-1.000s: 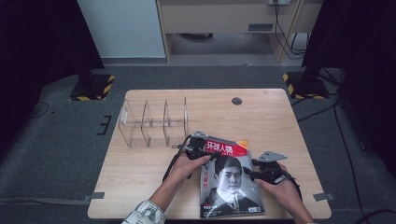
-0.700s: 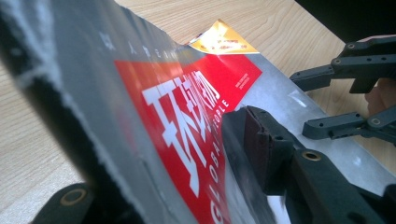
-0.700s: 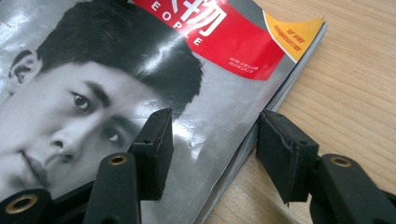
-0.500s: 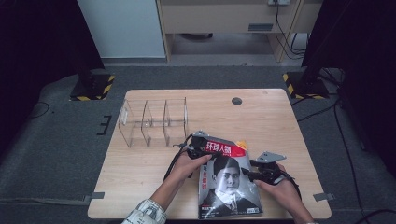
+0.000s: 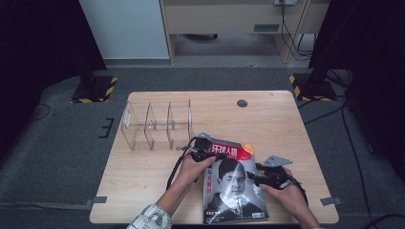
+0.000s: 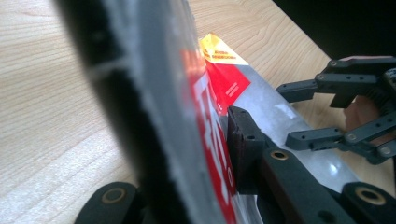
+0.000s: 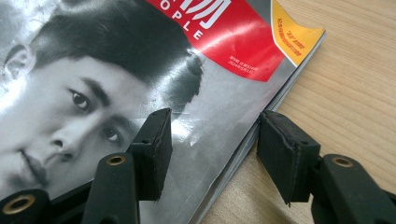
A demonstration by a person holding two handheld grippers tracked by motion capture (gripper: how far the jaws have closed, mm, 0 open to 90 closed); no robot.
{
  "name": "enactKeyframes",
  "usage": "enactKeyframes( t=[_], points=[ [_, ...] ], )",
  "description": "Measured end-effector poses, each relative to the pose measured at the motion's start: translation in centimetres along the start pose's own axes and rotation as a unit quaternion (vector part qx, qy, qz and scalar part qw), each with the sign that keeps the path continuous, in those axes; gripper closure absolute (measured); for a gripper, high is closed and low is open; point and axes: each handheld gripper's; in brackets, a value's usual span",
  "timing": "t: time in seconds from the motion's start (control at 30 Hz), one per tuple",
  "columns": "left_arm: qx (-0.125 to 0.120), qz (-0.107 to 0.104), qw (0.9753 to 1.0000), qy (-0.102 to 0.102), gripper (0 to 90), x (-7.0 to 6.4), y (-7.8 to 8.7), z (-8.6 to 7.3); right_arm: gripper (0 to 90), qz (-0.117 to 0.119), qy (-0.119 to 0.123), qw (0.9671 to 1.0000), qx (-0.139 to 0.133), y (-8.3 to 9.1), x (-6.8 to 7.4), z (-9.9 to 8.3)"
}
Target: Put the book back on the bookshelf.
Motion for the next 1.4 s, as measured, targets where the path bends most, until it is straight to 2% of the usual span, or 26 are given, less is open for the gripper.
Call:
enactKeyframes(
  t=[0.13,0.5,0.63,0.7,0.83,0.9,1.1,1.4],
  points=[
    [0.003,0.004,0.9999,-0.01,80.8,-0.1,0.1,0.1,45.7,0.001,-0.002,1.0,0.007,0.0,0.0,0.2],
    [0.002,0.002,1.0,-0.009,81.9,-0.3,0.6,0.0,43.3,-0.002,-0.009,1.0,0.0,-0.2,0.2,0.1],
    [-0.002,0.0,1.0,-0.01,82.6,-0.5,0.9,0.0,36.7,0.004,-0.021,0.9997,0.007,-0.1,0.0,0.2],
    [-0.001,0.0,1.0,-0.009,83.0,-0.5,1.0,0.1,36.1,0.003,-0.025,0.9996,0.008,-0.1,0.0,0.1],
    [-0.008,-0.006,0.9999,-0.007,84.8,-0.6,1.5,0.3,36.1,-0.002,-0.035,0.9994,0.008,0.4,-0.3,0.0],
    [-0.011,-0.005,0.9999,-0.009,85.1,-0.6,1.8,0.5,35.8,-0.012,-0.046,0.9989,0.006,0.7,-0.6,0.0],
    [-0.022,-0.004,0.9997,-0.006,85.8,-0.7,2.7,0.8,35.3,-0.033,-0.056,0.9978,0.008,1.2,-1.3,-0.1],
    [-0.047,-0.003,0.9989,-0.002,86.2,-0.6,4.5,1.1,34.8,-0.05,-0.053,0.9973,0.013,1.2,-1.6,0.0]
  ],
)
Point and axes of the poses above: each handheld gripper's, and its own axes: y roughly backward along the jaws, z roughly out of its top, x roughly to its left, and after that the axes turned 12 degrees about y, right-handed
